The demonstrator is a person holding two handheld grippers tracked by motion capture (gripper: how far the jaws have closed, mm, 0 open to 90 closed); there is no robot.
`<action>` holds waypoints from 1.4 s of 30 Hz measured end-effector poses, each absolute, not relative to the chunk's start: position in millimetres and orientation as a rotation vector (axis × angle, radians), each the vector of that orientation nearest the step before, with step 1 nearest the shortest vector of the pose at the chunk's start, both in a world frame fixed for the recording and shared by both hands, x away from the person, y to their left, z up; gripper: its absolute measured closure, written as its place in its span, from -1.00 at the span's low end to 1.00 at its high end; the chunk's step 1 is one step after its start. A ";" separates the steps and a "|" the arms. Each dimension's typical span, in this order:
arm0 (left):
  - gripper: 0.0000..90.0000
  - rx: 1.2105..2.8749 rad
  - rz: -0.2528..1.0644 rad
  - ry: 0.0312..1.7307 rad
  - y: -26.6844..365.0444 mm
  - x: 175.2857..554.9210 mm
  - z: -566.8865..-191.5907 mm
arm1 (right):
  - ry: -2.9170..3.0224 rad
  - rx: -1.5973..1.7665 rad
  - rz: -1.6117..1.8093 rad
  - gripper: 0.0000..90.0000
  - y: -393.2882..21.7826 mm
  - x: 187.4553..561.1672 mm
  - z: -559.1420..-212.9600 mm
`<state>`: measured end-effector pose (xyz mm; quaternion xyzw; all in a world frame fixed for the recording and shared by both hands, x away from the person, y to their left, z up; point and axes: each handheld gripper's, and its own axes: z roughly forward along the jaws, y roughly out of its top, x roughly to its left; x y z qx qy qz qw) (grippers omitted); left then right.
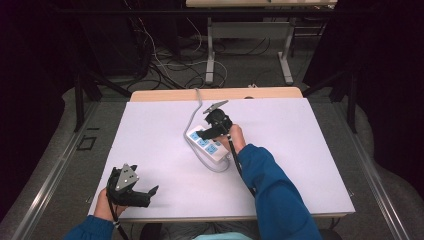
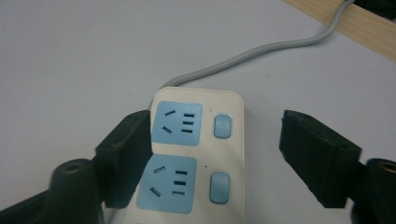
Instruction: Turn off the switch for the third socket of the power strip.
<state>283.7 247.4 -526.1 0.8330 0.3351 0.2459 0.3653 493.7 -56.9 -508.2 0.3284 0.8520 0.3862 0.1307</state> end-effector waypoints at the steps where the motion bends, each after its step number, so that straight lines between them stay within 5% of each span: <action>1: -0.98 2.150 0.631 0.863 247.7 283.7 -525.8 | 2.490 0.949 1.115 -0.59 -58.8 492.2 -506.4; 15: -0.98 2.146 0.629 0.865 248.8 284.2 -526.4 | 2.510 0.874 1.146 -0.95 -78.7 465.7 -495.9; 42: -0.98 2.144 0.639 0.873 250.7 283.0 -524.8 | 2.402 0.855 1.200 -0.98 -142.2 407.9 -479.8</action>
